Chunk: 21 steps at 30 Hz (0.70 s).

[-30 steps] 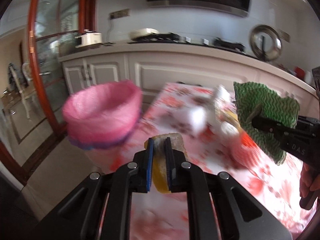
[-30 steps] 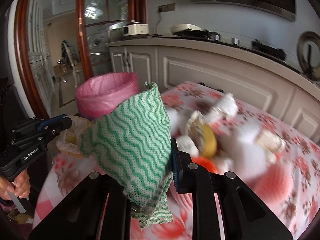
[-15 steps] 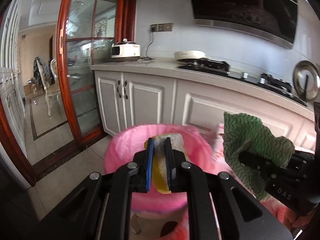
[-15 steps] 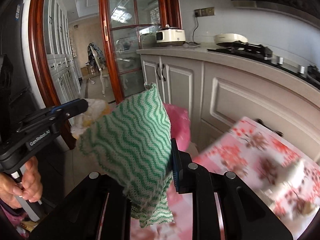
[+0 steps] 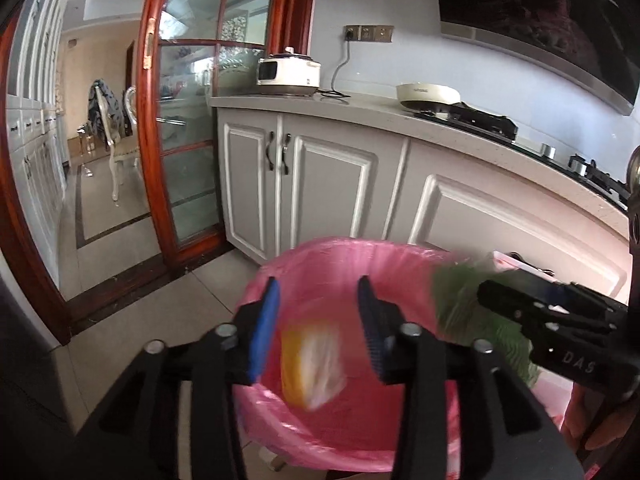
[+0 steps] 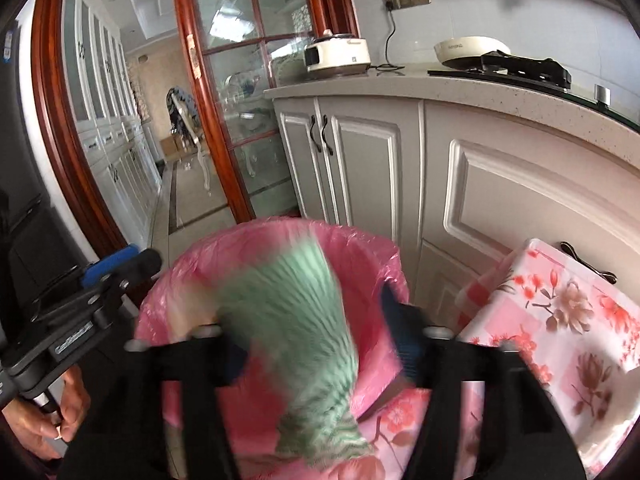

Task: Collect trash
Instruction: 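Carry both items to the pink bin and open both tools to drop them, then grasp the pink foam net with the right tool while the left tool grasps the orange net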

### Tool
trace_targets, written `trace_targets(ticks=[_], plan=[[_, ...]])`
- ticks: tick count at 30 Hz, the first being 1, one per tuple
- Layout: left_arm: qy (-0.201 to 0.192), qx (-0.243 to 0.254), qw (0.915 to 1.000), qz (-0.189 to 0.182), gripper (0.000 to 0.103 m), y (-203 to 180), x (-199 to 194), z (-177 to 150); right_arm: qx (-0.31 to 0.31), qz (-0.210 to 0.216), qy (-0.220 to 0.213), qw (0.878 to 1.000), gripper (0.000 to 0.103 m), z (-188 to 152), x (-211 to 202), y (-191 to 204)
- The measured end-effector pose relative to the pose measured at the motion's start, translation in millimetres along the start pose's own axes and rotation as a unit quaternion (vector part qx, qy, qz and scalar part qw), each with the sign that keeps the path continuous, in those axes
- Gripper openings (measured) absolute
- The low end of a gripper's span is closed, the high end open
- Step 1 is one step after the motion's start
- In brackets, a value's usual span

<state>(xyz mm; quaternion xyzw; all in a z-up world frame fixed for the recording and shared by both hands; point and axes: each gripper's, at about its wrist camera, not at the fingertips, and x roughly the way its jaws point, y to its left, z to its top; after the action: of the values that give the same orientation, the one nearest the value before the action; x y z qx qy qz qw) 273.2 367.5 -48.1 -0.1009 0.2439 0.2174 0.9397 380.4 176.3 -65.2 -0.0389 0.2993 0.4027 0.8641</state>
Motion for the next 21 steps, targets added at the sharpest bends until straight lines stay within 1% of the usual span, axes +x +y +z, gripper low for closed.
trace_targets(ticks=[1,3,5,6,7,8,10,14,15,17,18,19,20,21], plan=[[-0.002,-0.001,1.0000,0.005,0.049,1.7,-1.1,-1.7,0.000,0.002,0.000,1.000,0.062,0.1,2.2,-1.5],[-0.009,-0.003,0.9998,0.015,0.056,6.1,-4.3,-4.4,0.003,0.006,0.002,1.000,0.062,-0.4,5.9,-3.9],[-0.013,-0.003,0.9997,0.021,0.058,6.4,-9.6,-7.1,0.005,0.006,0.001,1.000,0.062,-0.6,6.1,-5.8],[-0.014,-0.003,0.9996,0.023,0.060,6.4,-12.8,-8.3,0.008,0.005,-0.003,1.000,0.062,-1.1,2.9,-6.8],[-0.021,-0.005,0.9995,0.025,0.067,6.1,-18.6,-9.9,0.010,0.005,-0.006,1.000,0.062,-1.6,-0.9,-7.2],[-0.027,-0.008,0.9992,0.028,0.072,5.2,-25.2,-11.7,0.016,0.005,-0.012,1.000,0.062,-2.5,-8.9,-8.6],[-0.038,-0.008,0.9987,0.034,0.074,-0.4,-36.3,-13.5,0.022,0.002,-0.020,1.000,0.062,-4.5,-22.6,-8.8],[-0.067,0.002,0.9963,0.053,0.089,-20.1,-69.9,-21.5,0.018,-0.020,-0.038,0.999,0.062,-14.7,-68.8,-5.1],[-0.075,0.001,0.9958,0.052,0.091,-26.9,-81.0,-24.7,0.020,-0.023,-0.040,0.999,0.062,-17.8,-79.5,-5.6],[-0.082,-0.005,0.9957,0.044,0.096,-37.8,-95.7,-30.4,0.024,-0.032,-0.041,0.998,0.064,-27.9,-104.3,-7.9],[-0.084,-0.011,0.9959,0.034,0.097,-43.8,-103.0,-34.3,0.025,-0.038,-0.041,0.998,0.065,-34.4,-116.6,-10.0],[-0.085,-0.023,0.9959,0.020,0.098,-51.0,-113.1,-40.9,0.027,-0.047,-0.042,0.998,0.069,-42.5,-131.6,-12.6],[-0.084,-0.031,0.9958,0.015,0.098,-57.1,-118.7,-45.8,0.028,-0.053,-0.043,0.997,0.071,-48.6,-141.7,-15.6],[-0.083,-0.038,0.9957,0.011,0.098,-62.5,-122.8,-50.2,0.030,-0.062,-0.045,0.997,0.072,-57.4,-155.2,-18.7]])
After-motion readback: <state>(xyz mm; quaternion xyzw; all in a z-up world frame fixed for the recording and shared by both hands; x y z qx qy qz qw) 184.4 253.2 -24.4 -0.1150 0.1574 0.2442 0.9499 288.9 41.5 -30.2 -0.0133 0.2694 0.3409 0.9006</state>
